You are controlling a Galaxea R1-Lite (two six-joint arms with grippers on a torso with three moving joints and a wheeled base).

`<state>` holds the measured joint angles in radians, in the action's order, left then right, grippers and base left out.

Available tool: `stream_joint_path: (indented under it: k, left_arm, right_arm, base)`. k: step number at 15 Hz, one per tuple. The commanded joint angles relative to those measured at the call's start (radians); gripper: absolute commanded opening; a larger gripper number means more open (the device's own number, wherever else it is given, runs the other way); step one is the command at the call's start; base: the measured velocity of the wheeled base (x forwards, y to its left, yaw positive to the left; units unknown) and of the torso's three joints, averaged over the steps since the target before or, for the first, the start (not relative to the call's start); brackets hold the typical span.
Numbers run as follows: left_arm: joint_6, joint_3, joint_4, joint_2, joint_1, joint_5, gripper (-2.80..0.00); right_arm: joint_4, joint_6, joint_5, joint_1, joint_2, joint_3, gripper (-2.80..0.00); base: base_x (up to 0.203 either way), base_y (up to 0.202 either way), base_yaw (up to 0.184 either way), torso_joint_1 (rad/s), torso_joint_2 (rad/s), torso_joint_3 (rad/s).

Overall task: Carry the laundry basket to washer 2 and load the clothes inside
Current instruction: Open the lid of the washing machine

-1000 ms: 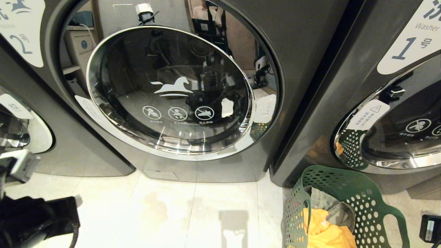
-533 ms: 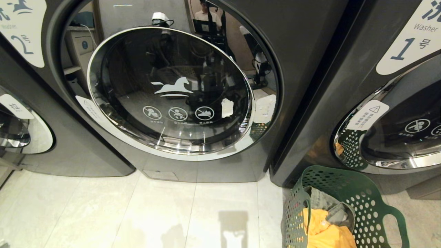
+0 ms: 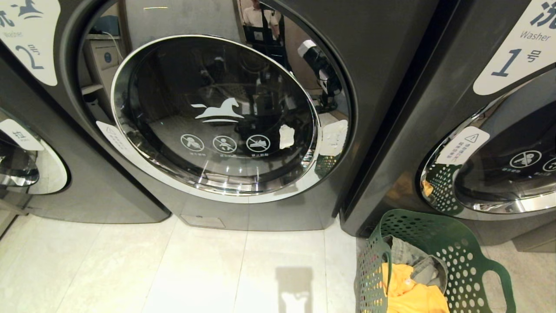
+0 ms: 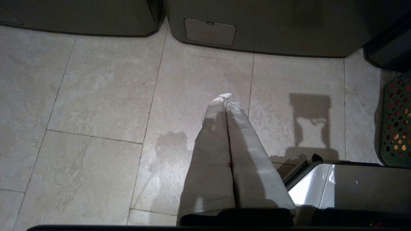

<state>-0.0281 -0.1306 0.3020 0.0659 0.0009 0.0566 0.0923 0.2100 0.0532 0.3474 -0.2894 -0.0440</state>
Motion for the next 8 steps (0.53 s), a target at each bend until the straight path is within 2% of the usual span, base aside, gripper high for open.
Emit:
stream_joint_path:
  k: [1, 4, 8]
  left_arm:
    - [0.002, 0.000, 0.008, -0.064, 0.001, -0.012, -2.80]
    - [0.004, 0.002, 0.005, -0.064, 0.001, -0.014, -2.80]
    - [0.002, 0.002, 0.005, -0.064, 0.001, -0.014, -2.80]
  right_arm:
    - [0.006, 0.001, 0.000, -0.036, 0.010, 0.002, -2.80]
    - [0.015, -0.003, 0.001, -0.190, 0.003, -0.001, -2.80]
    - [-0.034, -0.018, -0.001, -0.218, 0.004, 0.018, -2.80]
  base:
    - [0.000, 0.000, 0.000, 0.000, 0.00, 0.000]
    - [0.000, 0.000, 0.000, 0.000, 0.00, 0.000]
    - [0.000, 0.000, 0.000, 0.000, 0.00, 0.000]
